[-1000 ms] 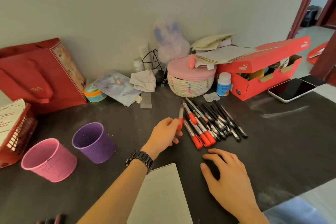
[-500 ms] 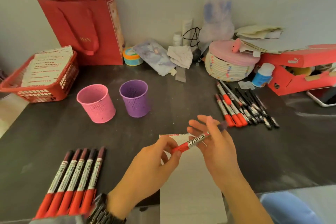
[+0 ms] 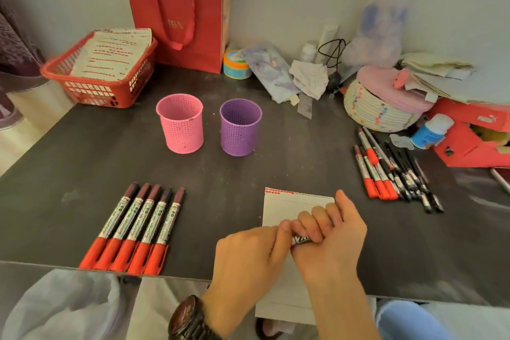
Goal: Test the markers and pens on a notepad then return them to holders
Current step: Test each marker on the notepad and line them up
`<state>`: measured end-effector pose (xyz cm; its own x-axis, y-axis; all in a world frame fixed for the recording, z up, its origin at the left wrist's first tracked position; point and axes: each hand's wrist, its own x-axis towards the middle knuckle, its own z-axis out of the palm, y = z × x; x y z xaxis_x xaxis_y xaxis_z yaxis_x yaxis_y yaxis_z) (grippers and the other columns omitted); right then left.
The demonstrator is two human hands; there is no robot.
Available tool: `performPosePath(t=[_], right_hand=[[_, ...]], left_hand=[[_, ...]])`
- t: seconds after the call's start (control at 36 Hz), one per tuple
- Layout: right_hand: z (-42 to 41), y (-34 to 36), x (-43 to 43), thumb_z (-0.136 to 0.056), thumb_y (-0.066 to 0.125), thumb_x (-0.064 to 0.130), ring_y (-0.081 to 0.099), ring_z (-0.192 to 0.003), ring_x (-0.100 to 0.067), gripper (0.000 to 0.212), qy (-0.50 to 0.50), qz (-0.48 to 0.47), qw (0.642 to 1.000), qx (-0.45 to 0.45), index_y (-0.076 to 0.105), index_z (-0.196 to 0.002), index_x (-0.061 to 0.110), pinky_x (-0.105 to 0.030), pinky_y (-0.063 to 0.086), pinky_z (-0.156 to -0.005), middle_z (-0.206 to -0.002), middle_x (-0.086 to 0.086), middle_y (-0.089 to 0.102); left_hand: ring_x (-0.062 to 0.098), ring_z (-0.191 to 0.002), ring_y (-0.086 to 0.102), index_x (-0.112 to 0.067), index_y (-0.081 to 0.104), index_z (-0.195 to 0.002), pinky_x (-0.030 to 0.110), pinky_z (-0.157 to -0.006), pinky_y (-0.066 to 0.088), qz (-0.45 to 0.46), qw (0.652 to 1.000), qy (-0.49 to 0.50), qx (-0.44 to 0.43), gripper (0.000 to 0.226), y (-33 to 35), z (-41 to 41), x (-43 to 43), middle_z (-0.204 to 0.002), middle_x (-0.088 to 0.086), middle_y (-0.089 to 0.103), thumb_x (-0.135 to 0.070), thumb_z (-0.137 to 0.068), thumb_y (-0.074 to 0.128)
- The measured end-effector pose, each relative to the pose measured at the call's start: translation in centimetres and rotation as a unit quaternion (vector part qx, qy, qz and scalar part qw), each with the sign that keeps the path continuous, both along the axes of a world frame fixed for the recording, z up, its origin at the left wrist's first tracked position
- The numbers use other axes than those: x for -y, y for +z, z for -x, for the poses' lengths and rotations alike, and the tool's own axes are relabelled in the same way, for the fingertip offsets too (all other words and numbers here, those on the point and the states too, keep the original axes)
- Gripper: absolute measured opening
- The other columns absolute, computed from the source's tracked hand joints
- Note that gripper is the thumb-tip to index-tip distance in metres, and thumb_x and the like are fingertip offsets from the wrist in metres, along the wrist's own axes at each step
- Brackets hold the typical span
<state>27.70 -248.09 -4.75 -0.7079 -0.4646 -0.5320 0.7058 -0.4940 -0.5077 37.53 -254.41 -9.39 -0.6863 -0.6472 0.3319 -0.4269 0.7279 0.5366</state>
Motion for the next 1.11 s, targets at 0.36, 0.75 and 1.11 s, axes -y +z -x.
performPosePath(t=[0.36, 0.75, 1.11], right_hand=[[2.6, 0.8, -0.7, -0.083, 0.061, 0.033, 0.008, -0.040, -0.013, 0.051, 0.118, 0.136, 0.978, -0.108, 0.028, -0.046, 0.024, -0.025, 0.025, -0.036, -0.037, 0.008, 0.021], [5.0, -1.4, 0.5, -0.100, 0.054, 0.026, 0.019, -0.041, -0.015, 0.051, 0.268, 0.346, 0.892, -0.110, 0.031, -0.055, 0.021, -0.027, 0.019, -0.046, -0.046, 0.004, 0.024], [12.2, 0.2, 0.3, -0.099, 0.048, 0.026, 0.006, -0.041, -0.012, 0.054, -0.066, 0.050, 0.996, -0.022, 0.020, -0.053, 0.027, -0.024, 0.010, -0.041, -0.046, 0.009, 0.013]], left_hand=[[0.020, -0.051, 0.040, -0.019, 0.053, -0.056, 0.036, -0.052, 0.037, -0.248, 0.968, -0.034, -0.009, 0.043, 2.1, 2.4, 0.2, -0.049, 0.001, 0.052, -0.046, -0.080, 0.030], [0.010, -0.035, 0.031, -0.026, 0.034, -0.044, 0.019, -0.040, 0.024, -0.498, 0.857, -0.107, 0.074, 0.048, 2.5, 3.8, 1.6, -0.038, -0.009, 0.037, -0.035, -0.091, 0.028], [0.016, -0.030, 0.041, -0.025, 0.019, -0.040, 0.021, -0.040, 0.028, -0.117, 0.985, 0.121, 0.038, 0.062, 1.2, -0.8, 2.0, -0.032, -0.007, 0.031, -0.035, -0.100, 0.028]])
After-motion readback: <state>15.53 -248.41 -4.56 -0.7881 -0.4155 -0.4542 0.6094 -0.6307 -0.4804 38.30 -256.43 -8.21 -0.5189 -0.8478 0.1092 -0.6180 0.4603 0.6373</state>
